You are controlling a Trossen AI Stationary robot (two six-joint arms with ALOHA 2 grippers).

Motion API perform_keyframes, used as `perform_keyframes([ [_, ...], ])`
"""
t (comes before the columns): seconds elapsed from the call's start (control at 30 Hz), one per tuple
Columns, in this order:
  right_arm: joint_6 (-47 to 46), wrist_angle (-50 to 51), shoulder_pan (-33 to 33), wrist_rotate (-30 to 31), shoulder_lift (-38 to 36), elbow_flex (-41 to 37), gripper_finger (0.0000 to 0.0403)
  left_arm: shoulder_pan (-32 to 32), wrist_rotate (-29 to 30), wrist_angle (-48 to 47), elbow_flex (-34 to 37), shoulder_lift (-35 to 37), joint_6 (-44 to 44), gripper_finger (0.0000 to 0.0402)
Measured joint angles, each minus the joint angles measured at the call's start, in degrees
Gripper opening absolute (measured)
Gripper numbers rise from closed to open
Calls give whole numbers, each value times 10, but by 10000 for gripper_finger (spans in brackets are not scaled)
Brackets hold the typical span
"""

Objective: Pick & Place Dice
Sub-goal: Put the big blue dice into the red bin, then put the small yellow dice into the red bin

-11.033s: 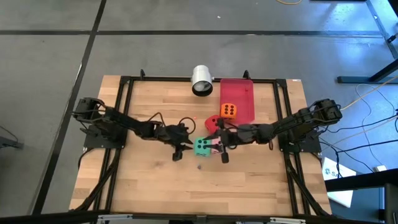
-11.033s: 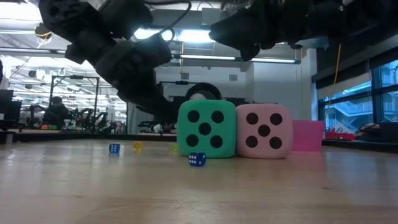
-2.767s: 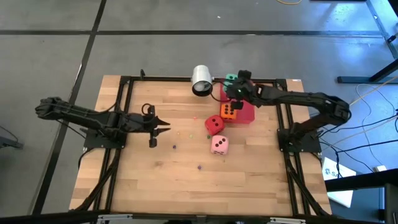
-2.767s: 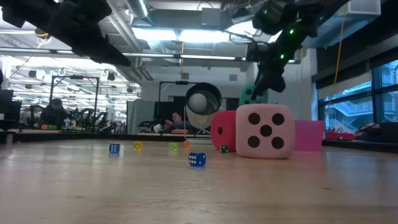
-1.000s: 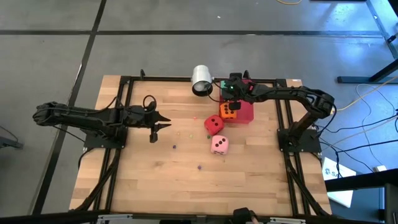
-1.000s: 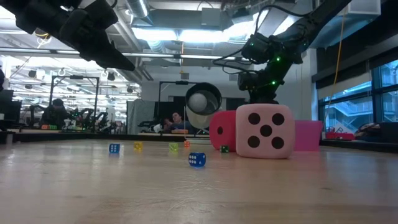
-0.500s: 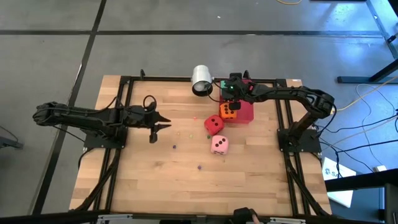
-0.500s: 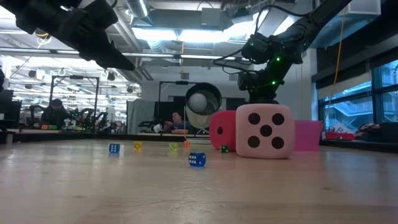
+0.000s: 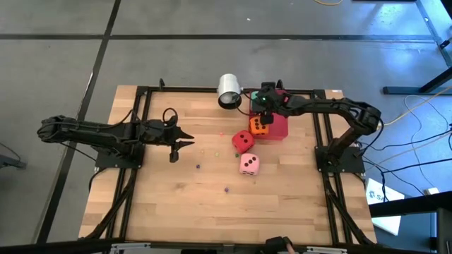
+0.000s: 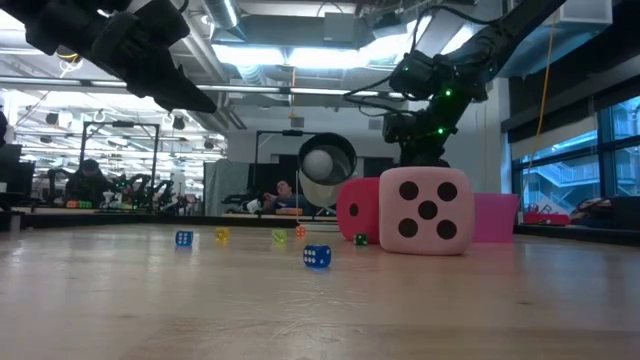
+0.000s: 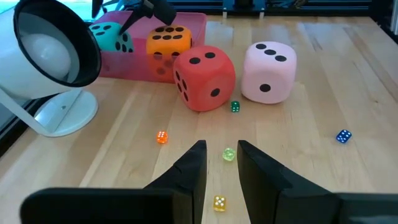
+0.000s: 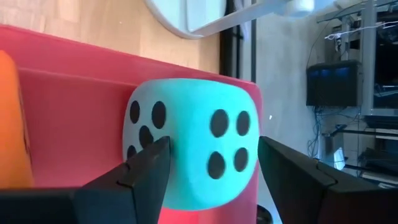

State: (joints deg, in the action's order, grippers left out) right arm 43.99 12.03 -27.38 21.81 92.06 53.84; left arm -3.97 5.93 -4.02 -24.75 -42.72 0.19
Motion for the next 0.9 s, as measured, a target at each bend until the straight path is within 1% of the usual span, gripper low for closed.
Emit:
perform_keyframes([
  [0.17, -1, 8, 12, 29, -23, 0, 240, 0, 0, 0, 0, 0, 0, 84],
  [0.37, -38, 26, 34, 32, -59, 0, 240, 0, 0, 0, 0, 0, 0, 84],
  [0.63, -99, 25, 50, 33, -146, 0, 240, 0, 0, 0, 0, 0, 0, 84],
  [0.83, -136, 72, 65, 56, -213, 1, 240, 0, 0, -4, 0, 0, 0, 84],
  [0.9, -137, 104, 80, 90, -223, 1, 240, 0, 1, -5, 0, 0, 0, 84],
])
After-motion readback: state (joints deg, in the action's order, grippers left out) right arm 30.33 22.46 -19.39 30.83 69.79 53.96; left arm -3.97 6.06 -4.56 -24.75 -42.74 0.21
